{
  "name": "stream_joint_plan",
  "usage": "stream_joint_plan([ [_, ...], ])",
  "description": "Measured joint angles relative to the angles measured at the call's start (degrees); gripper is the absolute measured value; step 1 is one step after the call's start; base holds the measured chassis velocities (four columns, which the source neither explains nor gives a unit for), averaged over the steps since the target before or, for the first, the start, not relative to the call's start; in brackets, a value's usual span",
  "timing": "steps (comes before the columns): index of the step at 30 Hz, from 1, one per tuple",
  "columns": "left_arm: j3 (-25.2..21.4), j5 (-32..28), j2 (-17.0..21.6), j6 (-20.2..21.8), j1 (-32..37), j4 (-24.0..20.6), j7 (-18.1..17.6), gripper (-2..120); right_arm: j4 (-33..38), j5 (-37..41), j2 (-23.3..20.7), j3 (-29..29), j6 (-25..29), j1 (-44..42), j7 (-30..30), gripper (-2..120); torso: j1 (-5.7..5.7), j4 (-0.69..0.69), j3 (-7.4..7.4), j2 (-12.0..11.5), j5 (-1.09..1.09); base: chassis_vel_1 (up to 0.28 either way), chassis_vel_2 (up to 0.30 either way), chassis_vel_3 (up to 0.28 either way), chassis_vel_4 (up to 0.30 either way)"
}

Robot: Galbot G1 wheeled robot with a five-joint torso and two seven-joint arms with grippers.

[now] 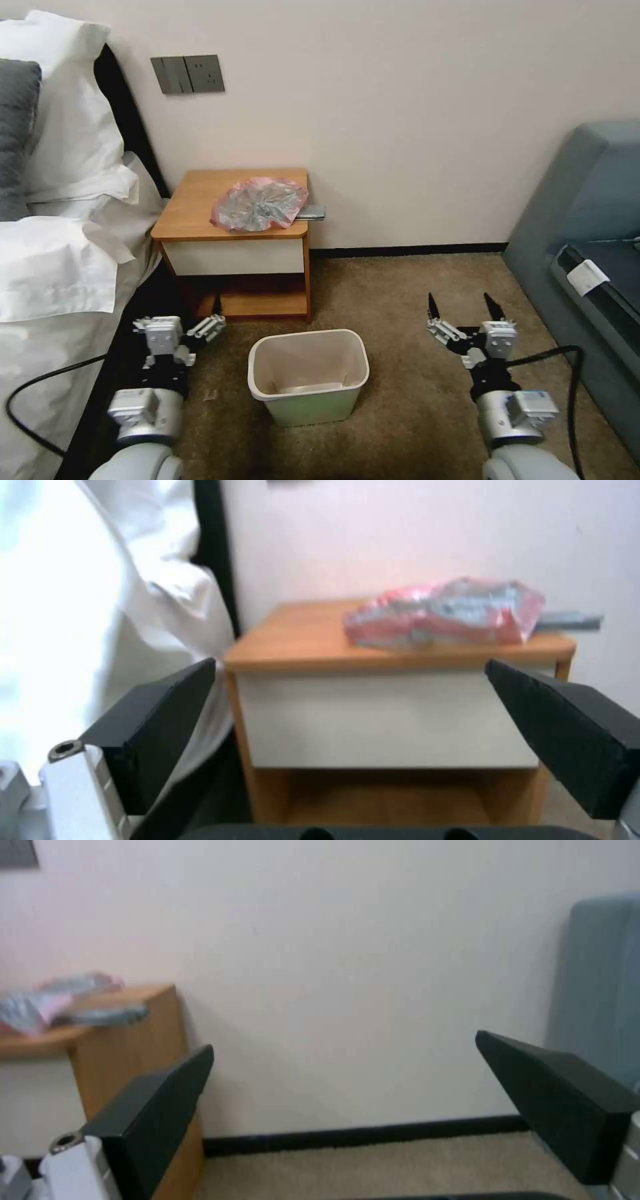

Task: Pick up the garbage bag from the table and place it over the trash can.

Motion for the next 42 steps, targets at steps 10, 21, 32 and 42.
stream_joint_plan([
  [10, -1.88, -5.3, 2.76, 4.22, 4.16, -3.88, -0.65, 100, 7.47, 2.4, -0.06, 0.68, -1.35, -6.92, 0.81, 100, 0.0, 0.0, 0.01, 0.0, 0.01, 0.0, 0.0, 0.0, 0.0],
  [21, -2.5, -6.75, 3.86, 3.24, 3.83, -3.64, -0.61, 100, 7.12, 12.94, -5.09, -0.12, -4.63, -5.0, 4.37, 100, 0.0, 0.01, 0.01, 0.0, 0.02, 0.0, 0.0, 0.0, 0.0],
  [32, -3.16, -11.02, 6.29, 4.06, 5.17, -3.47, -0.32, 100, 5.63, 18.6, -7.88, -0.68, -5.49, -2.38, 5.73, 100, 0.0, -0.01, 0.01, 0.0, 0.01, 0.0, 0.0, 0.0, 0.0],
  [42, -3.19, -11.98, 7.08, 3.94, 4.89, -3.4, -0.25, 100, 1.31, 32.75, -15.13, -2.15, -6.97, 5.45, 8.56, 100, 0.0, 0.0, 0.02, -0.01, 0.01, 0.0, 0.0, 0.0, 0.0],
])
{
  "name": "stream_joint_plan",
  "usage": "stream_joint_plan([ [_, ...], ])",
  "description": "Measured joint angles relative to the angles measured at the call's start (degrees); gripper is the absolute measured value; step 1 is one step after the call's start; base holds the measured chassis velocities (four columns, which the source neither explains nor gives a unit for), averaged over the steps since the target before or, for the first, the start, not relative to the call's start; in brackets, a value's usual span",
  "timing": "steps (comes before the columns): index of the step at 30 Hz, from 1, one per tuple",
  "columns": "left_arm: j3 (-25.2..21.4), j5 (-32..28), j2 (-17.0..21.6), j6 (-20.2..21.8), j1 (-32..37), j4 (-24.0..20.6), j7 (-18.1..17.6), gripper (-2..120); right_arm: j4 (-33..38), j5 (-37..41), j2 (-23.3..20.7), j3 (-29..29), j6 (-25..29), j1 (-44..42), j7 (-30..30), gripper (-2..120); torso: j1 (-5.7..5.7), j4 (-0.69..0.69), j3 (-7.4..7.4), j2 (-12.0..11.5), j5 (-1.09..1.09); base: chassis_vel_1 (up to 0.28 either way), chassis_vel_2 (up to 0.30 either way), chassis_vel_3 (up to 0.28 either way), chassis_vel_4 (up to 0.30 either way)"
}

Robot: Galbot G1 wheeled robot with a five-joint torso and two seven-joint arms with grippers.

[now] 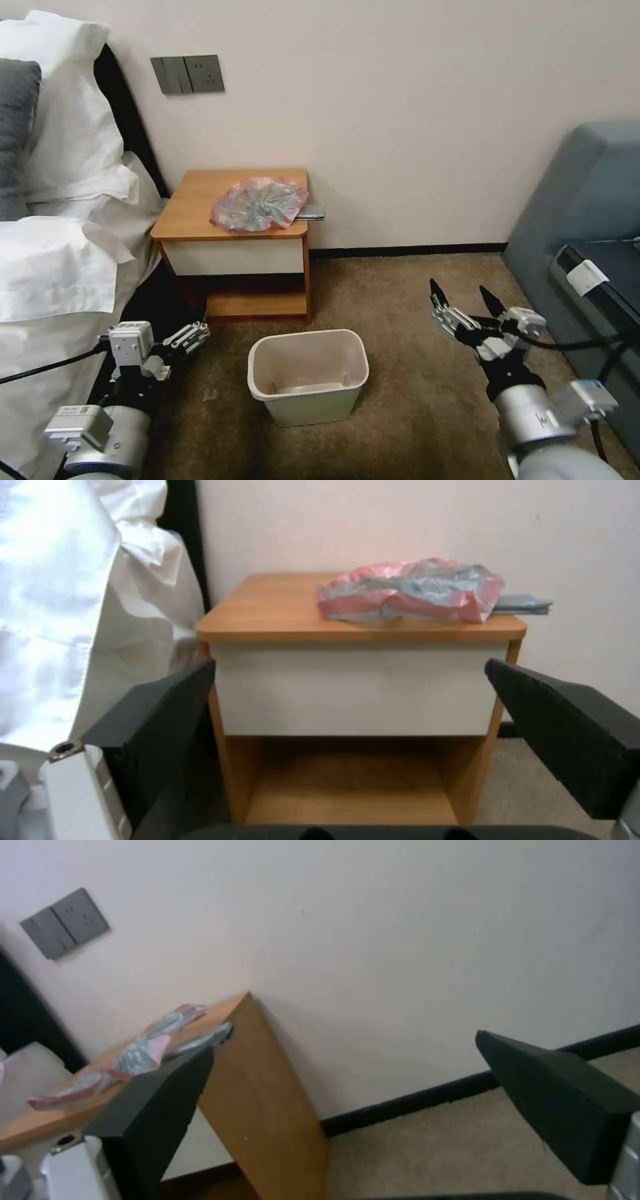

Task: Pick up the garbage bag from the table and place it over the trash can.

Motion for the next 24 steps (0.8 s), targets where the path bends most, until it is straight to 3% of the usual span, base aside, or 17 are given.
stream_joint_plan([
  [7, 0.43, 0.14, -0.77, -0.17, -0.32, 0.02, 0.25, 100, -1.31, 0.57, -0.1, -1.1, -0.11, 1.92, 0.4, 100, 0.01, -0.03, 0.0, 0.0, -0.02, 0.0, 0.0, 0.0, 0.0],
  [13, 0.45, 0.23, -1.47, -0.35, -0.38, 0.05, 0.41, 100, -8.93, 0.29, 1.04, -7.95, -0.5, 13.05, 2.11, 100, 0.0, 0.02, 0.0, 0.0, 0.0, 0.0, 0.0, 0.0, 0.0],
  [24, 0.24, 0.24, -1.48, -0.42, -0.14, 0.05, 0.52, 100, -12.95, 2.65, 1.96, -11.75, -1.24, 18.04, 4.07, 100, 0.01, -0.01, 0.0, 0.0, 0.0, 0.0, 0.0, 0.0, 0.0],
])
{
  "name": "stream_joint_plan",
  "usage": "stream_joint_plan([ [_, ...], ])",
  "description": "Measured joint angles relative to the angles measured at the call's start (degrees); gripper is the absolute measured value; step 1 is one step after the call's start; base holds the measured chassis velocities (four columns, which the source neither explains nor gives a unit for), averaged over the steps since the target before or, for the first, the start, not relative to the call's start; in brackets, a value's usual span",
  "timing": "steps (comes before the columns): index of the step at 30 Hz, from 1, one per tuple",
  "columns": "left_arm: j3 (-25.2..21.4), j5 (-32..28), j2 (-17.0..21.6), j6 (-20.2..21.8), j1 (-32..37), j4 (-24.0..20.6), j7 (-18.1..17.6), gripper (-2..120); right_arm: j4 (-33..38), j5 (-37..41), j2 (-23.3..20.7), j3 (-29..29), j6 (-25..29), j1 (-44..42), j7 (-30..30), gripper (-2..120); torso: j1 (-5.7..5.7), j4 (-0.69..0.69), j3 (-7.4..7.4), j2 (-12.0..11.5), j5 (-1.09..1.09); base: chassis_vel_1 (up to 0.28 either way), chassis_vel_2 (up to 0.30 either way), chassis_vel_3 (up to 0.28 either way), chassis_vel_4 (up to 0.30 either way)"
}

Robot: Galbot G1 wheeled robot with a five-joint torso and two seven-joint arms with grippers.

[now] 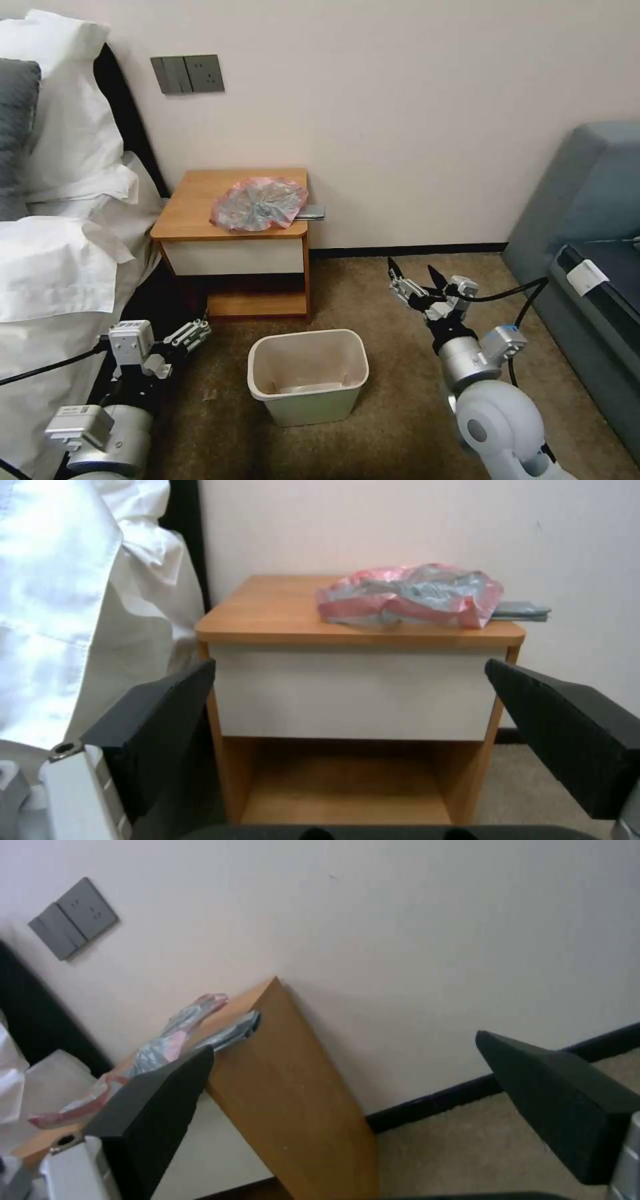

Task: Pick up the garbage bag from the table and place it over the trash can.

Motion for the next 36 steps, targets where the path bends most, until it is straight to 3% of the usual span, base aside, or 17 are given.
stream_joint_plan([
  [7, 0.05, 0.0, -0.17, -0.13, 0.04, 0.0, 0.26, 100, -3.18, 3.82, 0.14, -1.24, -0.05, 4.01, 1.61, 100, 0.0, 0.0, 0.0, 0.0, 0.01, 0.0, 0.0, 0.0, 0.0],
  [17, -0.18, 0.23, -0.86, -1.09, 0.36, 0.01, 0.48, 100, -10.68, 24.43, 3.37, -4.44, -0.08, 15.9, 6.41, 100, 0.0, 0.01, 0.0, 0.0, 0.0, 0.0, 0.0, 0.0, 0.0],
  [20, -0.26, 0.23, -0.86, -1.11, 0.36, 0.01, 0.47, 100, -12.3, 28.14, 4.3, -4.96, -0.23, 17.73, 6.19, 100, 0.0, 0.0, 0.0, 0.0, -0.01, 0.0, 0.0, 0.0, 0.0],
  [24, -0.33, 0.22, -0.97, -1.19, 0.32, 0.01, 0.5, 100, -19.73, 37.53, 7.85, -6.45, -1.51, 23.45, 3.58, 100, 0.0, 0.01, 0.0, 0.0, 0.0, 0.0, 0.0, 0.0, 0.0],
  [36, -0.33, 0.22, -2.14, -1.73, 0.04, 0.01, 0.76, 100, -34.92, 44.53, 14.17, -6.83, -2.98, 34.37, -1.89, 100, 0.0, 0.01, 0.0, 0.0, 0.0, 0.0, 0.0, 0.0, 0.0],
])
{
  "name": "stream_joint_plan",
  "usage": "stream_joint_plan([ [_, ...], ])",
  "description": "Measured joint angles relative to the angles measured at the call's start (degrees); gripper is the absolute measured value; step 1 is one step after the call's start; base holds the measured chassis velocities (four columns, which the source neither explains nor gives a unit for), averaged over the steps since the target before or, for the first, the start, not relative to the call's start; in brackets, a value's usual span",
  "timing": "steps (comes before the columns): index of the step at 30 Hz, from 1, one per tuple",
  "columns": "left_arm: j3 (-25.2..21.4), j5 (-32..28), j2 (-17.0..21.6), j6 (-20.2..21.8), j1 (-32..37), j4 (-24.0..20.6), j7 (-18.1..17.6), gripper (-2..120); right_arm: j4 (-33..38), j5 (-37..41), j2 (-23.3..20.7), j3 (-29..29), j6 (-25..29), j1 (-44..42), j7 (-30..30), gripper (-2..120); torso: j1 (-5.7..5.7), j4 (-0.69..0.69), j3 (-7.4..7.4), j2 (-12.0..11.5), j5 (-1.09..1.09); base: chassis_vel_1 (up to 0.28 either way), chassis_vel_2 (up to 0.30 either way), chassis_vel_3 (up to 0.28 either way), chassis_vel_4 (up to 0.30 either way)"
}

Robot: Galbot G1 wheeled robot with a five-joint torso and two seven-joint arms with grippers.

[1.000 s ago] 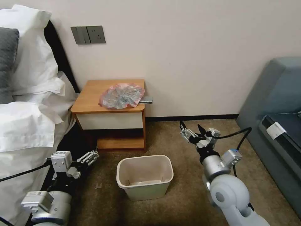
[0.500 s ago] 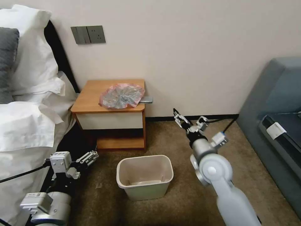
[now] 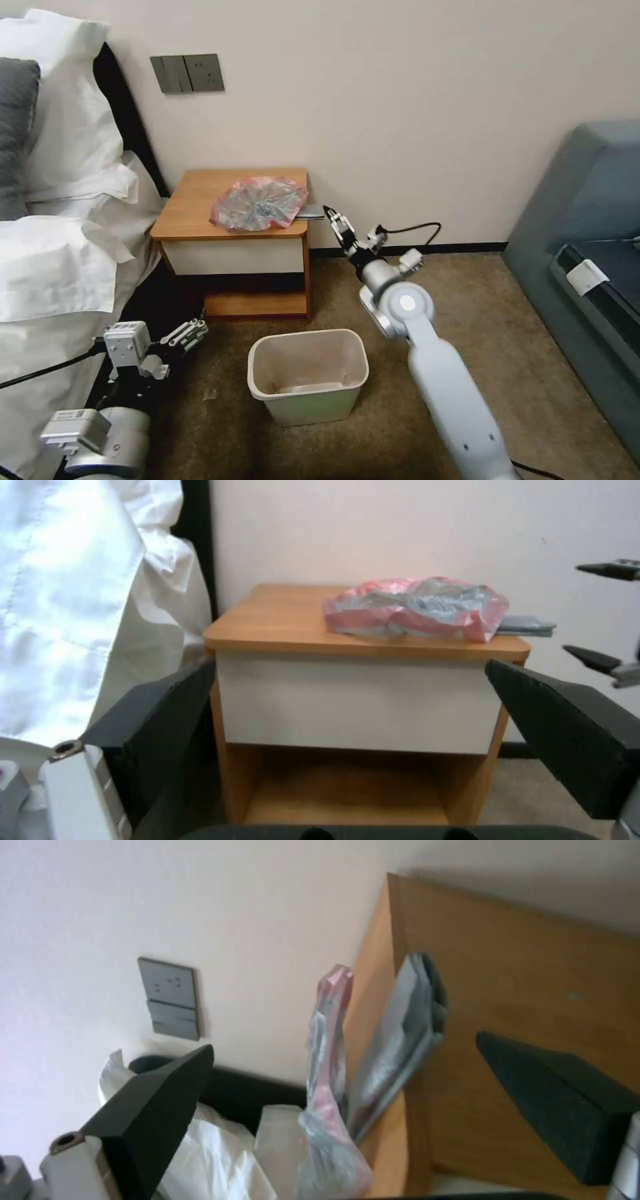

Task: Pick up the garbage bag from the table and place it over the trash can.

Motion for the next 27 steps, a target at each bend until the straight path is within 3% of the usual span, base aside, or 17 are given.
stream_joint_plan([
  [18, -0.11, -0.12, -0.05, -0.23, -0.11, 0.0, 0.01, 100, -10.44, -2.58, 4.02, 0.69, 0.12, 5.56, -2.17, 100, 0.0, -0.01, 0.0, 0.0, 0.0, 0.0, 0.0, 0.0, 0.0],
  [27, -0.11, -0.21, 0.0, -0.3, -0.11, 0.0, -0.1, 100, -13.75, -4.38, 4.76, 0.89, 1.33, 6.8, -2.83, 68, 0.0, -0.01, 0.0, 0.0, 0.01, 0.0, 0.0, 0.0, 0.0],
])
